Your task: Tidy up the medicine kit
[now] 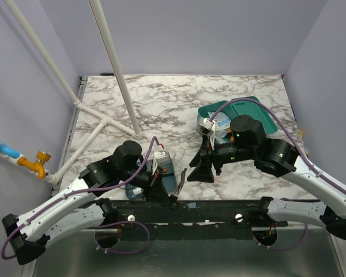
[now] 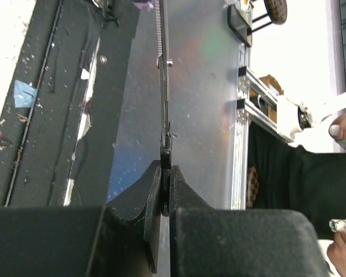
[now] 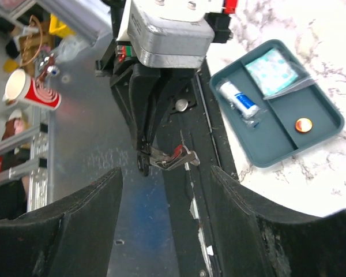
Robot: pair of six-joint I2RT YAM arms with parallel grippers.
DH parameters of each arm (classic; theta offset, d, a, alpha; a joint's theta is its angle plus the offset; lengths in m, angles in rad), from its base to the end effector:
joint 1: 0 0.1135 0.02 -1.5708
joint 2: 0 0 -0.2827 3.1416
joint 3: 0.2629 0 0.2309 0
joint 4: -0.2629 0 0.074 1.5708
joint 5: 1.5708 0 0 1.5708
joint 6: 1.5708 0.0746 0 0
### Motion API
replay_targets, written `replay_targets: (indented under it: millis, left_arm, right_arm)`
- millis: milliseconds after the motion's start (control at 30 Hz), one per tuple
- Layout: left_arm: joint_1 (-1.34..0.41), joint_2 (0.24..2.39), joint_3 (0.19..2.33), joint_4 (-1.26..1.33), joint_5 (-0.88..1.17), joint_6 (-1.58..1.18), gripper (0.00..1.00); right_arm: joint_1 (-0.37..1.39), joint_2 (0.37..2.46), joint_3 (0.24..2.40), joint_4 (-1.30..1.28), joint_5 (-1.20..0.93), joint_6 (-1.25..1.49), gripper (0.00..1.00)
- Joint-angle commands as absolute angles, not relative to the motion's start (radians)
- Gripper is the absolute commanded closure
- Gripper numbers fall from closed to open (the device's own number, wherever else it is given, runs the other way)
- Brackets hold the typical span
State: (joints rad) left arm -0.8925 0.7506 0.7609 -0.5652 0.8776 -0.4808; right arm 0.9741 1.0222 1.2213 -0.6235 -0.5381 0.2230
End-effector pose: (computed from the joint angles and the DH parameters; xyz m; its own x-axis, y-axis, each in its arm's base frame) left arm 0.0425 -0.1443 0.3045 -0.7129 0.4137 -0.5662 0.6520 0.0939 -0.7524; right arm 0.0836 0.1911 0.4008 -0.4408 -0.3109 -0.8420 -0.8975 0.1691 0.4074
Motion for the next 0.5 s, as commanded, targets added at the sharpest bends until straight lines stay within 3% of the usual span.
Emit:
replay_targets:
  millis: [0,467]
  left_arm:
    - [-0.905,0.751,0.789,-0.682,0.976,-0.392,1.00]
    - [-0.910,0.745,0.752,-0.741,1.004,-0.318,1.00]
  right_arm:
    - [0.979,1.079,1.254,-0.702,-0.688,0.144,0.36]
    - [0.980,1.190,1.252,-0.683,-0.863,0.116,0.39]
